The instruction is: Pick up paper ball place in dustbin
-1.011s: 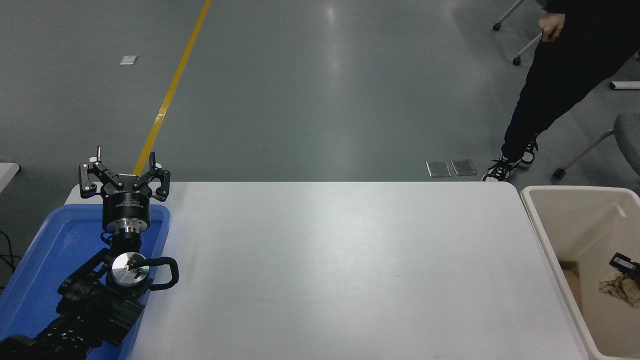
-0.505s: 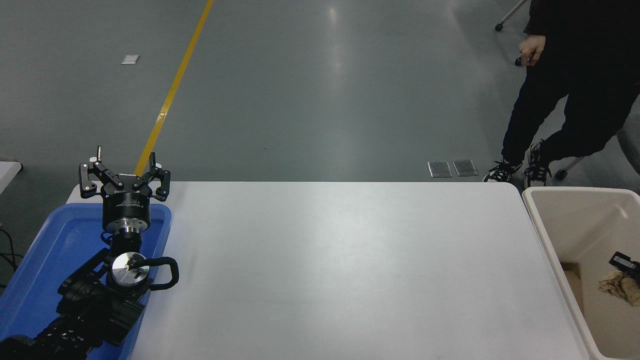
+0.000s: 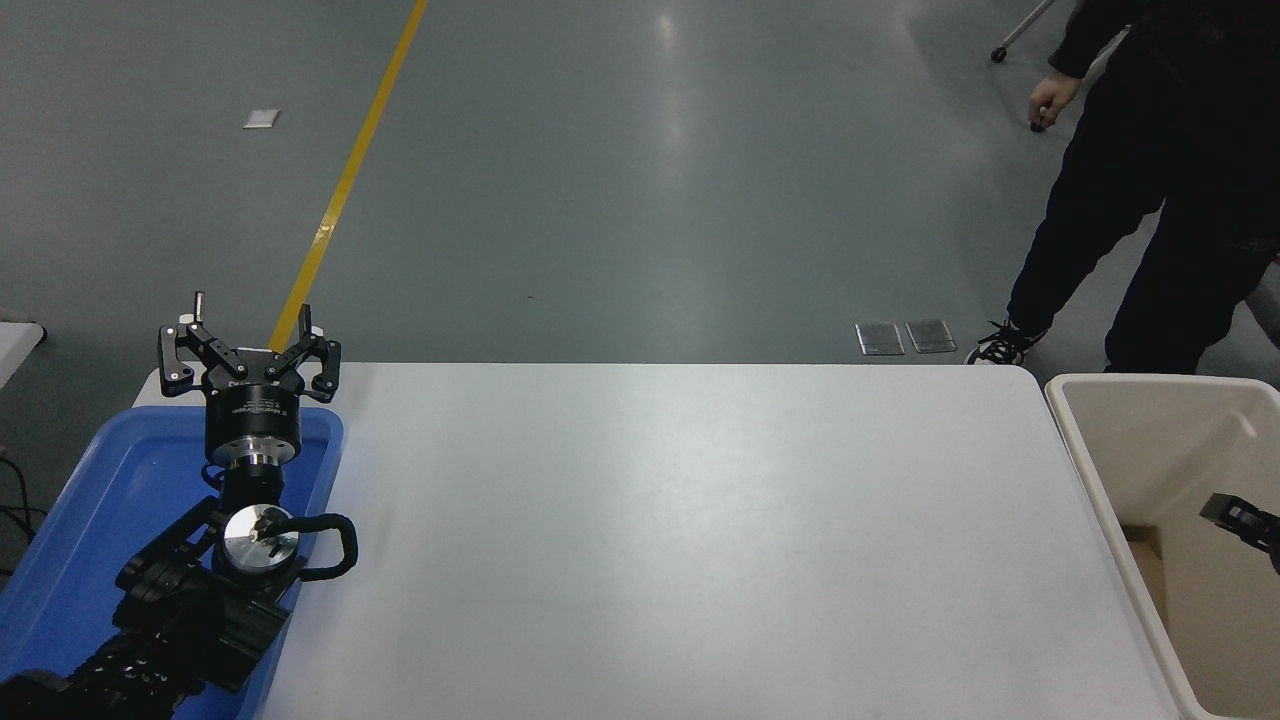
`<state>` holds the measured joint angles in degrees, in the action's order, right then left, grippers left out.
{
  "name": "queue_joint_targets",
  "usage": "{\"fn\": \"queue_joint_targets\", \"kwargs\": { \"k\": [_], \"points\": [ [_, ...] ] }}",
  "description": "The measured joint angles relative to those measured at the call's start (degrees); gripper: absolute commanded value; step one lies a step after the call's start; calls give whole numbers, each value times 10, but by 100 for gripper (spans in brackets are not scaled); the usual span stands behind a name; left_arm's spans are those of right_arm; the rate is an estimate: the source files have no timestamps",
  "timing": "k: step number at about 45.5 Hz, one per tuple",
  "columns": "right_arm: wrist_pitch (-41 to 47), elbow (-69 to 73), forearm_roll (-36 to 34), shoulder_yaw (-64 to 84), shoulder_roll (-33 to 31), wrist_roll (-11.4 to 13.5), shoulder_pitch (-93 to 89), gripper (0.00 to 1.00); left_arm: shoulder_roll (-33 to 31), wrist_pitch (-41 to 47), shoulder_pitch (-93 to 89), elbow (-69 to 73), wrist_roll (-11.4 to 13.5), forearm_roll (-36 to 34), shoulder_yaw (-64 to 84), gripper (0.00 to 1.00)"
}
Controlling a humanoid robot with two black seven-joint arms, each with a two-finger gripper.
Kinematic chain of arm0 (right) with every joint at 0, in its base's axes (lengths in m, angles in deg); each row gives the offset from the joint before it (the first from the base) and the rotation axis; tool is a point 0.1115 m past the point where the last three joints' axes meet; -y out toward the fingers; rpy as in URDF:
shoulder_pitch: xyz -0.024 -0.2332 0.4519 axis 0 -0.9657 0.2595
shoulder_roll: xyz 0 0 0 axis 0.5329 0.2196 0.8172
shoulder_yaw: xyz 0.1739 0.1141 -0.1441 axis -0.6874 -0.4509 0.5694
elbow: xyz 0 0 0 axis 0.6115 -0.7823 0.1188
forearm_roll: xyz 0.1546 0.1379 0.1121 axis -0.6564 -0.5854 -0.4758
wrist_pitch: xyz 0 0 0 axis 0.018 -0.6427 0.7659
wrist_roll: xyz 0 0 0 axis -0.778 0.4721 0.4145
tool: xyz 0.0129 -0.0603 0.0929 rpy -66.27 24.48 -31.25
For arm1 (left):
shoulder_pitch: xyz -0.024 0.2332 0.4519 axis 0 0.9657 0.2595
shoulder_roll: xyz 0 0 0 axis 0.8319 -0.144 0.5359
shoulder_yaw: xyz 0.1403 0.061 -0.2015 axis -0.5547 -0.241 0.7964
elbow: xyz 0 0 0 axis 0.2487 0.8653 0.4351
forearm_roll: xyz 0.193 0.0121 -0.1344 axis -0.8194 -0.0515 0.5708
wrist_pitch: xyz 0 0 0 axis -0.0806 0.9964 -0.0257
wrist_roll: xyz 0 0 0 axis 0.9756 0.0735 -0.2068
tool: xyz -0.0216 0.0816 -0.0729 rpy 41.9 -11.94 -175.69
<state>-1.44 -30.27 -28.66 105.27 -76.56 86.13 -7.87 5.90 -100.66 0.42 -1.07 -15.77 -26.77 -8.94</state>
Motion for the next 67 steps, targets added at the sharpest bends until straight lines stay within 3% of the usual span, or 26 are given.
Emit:
{"fn": "queue_joint_targets", "kwargs": {
  "k": [15,24,34,55,67],
  "points": [
    [93,177,7,130,-60,2,275,100,-1,0,0,0,-1,-1,0,99],
    [163,334,6,233,-37,3,485,100,-1,0,0,0,-1,-1,0,99],
    [230,486,-33,314,63,0,656,100,-1,0,0,0,-1,0,0,99],
    [346,552,-245,358,331,-2,792,100,0,0,1,0,-1,0,0,99],
    [355,515,-311,370,386,-2,777,100,0,0,1,0,-1,0,0,99]
  ]
}}
